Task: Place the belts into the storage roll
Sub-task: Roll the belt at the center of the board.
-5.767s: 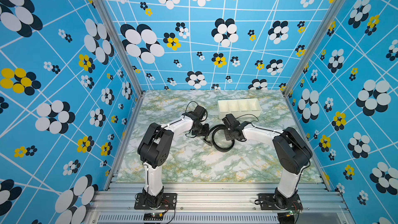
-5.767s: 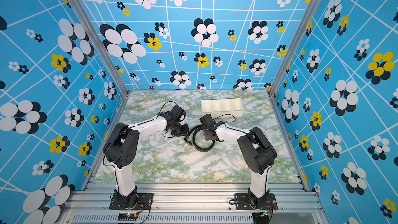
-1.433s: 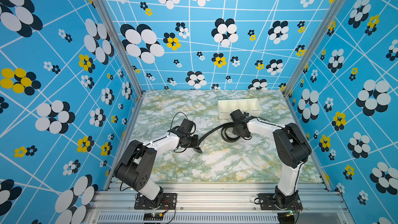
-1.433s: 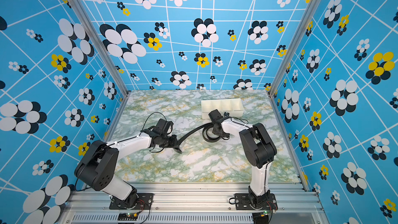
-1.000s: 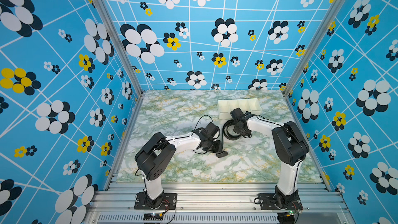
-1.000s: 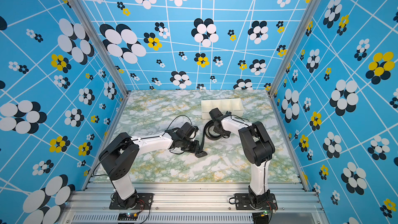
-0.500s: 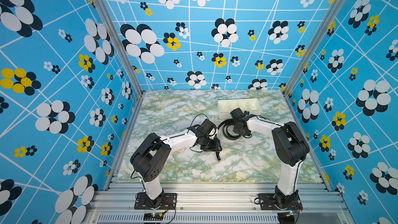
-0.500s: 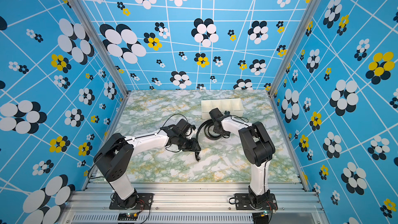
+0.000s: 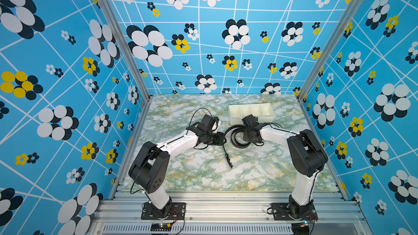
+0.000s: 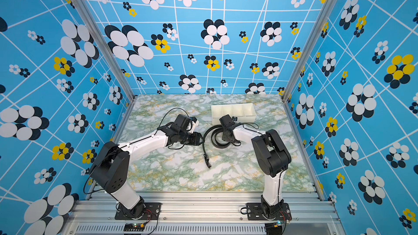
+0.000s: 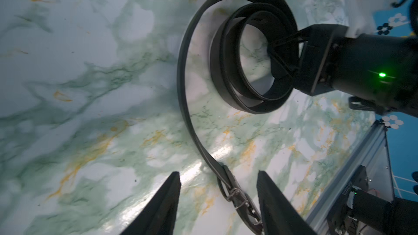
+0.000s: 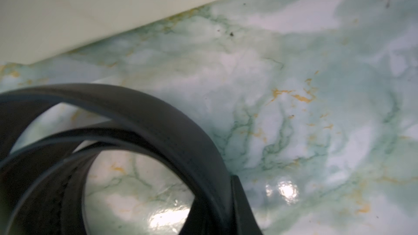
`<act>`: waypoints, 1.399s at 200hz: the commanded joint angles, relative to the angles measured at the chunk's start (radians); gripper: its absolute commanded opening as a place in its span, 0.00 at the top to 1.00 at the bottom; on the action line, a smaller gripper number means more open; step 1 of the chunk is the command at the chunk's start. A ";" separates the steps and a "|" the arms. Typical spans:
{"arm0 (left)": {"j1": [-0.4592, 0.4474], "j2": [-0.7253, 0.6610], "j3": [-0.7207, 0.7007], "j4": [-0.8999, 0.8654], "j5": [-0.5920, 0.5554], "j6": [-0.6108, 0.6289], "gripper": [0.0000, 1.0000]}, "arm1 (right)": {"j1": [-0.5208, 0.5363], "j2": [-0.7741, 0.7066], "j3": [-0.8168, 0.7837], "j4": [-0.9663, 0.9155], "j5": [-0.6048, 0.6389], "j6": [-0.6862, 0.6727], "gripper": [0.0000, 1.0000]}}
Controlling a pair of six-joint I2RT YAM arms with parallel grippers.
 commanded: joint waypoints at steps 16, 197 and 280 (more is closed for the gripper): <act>0.017 0.050 0.006 0.059 -0.042 0.039 0.41 | 0.071 0.048 -0.021 -0.089 -0.186 -0.055 1.00; 0.024 -0.061 -0.020 0.017 -0.126 0.048 0.37 | 0.132 0.101 0.058 -0.160 -0.145 -0.075 1.00; 0.067 0.022 -0.072 0.096 -0.096 0.043 0.29 | 0.156 0.127 0.066 -0.120 -0.161 -0.127 1.00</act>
